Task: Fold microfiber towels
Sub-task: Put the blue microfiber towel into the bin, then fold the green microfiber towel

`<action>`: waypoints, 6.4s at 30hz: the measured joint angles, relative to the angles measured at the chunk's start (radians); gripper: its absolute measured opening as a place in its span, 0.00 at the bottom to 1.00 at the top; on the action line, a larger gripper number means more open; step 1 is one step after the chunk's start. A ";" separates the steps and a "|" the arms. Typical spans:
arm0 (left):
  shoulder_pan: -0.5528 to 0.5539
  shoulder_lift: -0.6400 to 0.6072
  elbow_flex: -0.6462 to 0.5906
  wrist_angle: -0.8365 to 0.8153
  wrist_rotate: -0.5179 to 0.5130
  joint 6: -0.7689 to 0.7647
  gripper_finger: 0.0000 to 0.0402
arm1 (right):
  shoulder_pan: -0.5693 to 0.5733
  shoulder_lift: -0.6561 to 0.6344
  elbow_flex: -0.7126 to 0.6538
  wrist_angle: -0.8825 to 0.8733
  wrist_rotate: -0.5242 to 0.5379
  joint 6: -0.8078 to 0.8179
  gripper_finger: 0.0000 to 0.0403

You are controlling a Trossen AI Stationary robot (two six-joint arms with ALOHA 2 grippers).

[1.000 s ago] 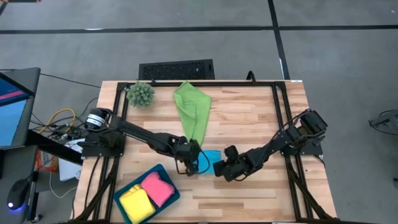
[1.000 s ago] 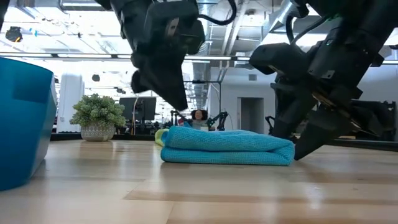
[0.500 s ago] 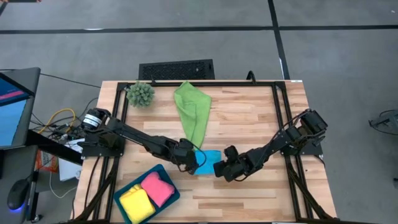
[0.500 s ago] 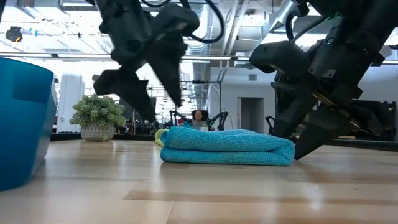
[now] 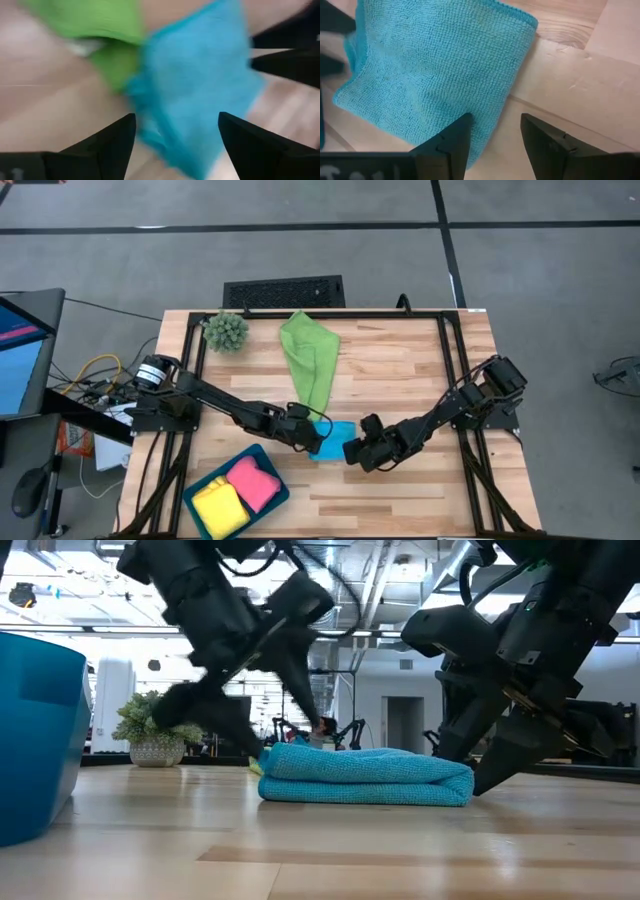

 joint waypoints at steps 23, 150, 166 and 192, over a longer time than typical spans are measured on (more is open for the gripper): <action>-0.004 0.135 0.000 0.173 0.003 -0.062 0.06 | -0.001 -0.044 0.000 -0.002 -0.022 -0.044 0.44; -0.252 -0.634 0.063 -0.886 0.031 0.243 0.58 | -0.033 -0.454 0.000 -0.424 0.161 -0.234 0.33; 0.642 -0.117 0.255 -0.403 0.043 0.771 0.58 | -0.169 -0.454 0.000 -0.512 0.056 -0.360 0.33; 0.667 0.432 0.758 -0.669 -0.164 0.739 0.57 | -0.121 -0.454 0.000 -0.695 0.045 -0.337 0.33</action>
